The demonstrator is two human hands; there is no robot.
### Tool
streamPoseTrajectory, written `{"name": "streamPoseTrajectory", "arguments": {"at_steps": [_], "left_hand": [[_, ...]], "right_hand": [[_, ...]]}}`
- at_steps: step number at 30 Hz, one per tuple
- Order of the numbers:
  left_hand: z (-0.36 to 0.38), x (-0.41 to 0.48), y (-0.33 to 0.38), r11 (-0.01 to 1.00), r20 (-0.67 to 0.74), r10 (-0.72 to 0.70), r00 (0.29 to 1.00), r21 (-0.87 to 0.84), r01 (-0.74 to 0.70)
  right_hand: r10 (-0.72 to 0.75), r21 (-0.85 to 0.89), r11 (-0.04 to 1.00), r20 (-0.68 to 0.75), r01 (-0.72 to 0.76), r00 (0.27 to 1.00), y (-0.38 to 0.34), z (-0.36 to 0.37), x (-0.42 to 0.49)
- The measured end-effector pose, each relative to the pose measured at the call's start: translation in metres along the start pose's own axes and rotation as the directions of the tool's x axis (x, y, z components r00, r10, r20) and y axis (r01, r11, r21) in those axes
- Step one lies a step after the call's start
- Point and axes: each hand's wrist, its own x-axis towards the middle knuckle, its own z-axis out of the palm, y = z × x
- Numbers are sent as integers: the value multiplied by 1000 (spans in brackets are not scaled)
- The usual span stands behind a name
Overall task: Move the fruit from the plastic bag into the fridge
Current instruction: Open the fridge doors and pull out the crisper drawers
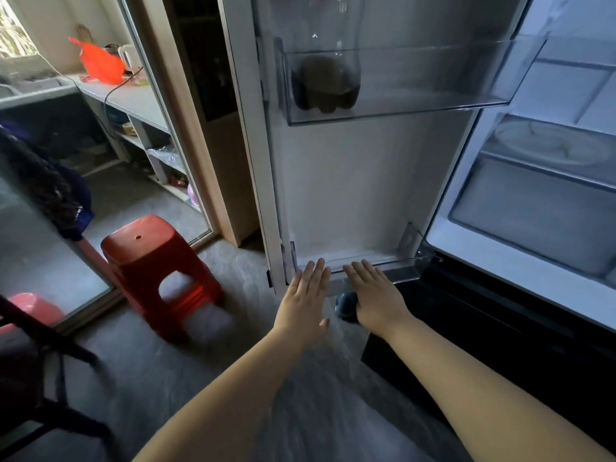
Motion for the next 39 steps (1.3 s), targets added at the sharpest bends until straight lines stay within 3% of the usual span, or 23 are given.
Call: {"name": "streamPoseTrajectory", "arguments": {"at_steps": [5,16,20,23,29,32,39], "left_hand": [[1,-5,6,999,-14,-34,999,-18,33],[-6,-6,8,996,44,-40,998,-75,44],[-14,-7,19,989,28,-44,999,-138,47],[-23,-6,36,994,-35,42,998,-96,-45],[-38,9,100,975,11,200,980,-96,-198],[-49,18,140,950,32,303,952,-91,-299],[-75,37,239,853,-92,496,863,-132,-504]], "right_hand": [[-22,-68,997,12,22,1000,5,8,0],[-50,7,999,15,50,999,7,4,-8],[42,-12,999,-74,-43,996,23,4,-29],[152,-18,988,-109,-155,982,45,2,-50],[326,-53,940,-137,-336,935,100,-16,-103],[408,-61,904,-169,-423,897,131,-28,-136],[530,-86,818,-269,-568,804,207,-53,-219]]}}
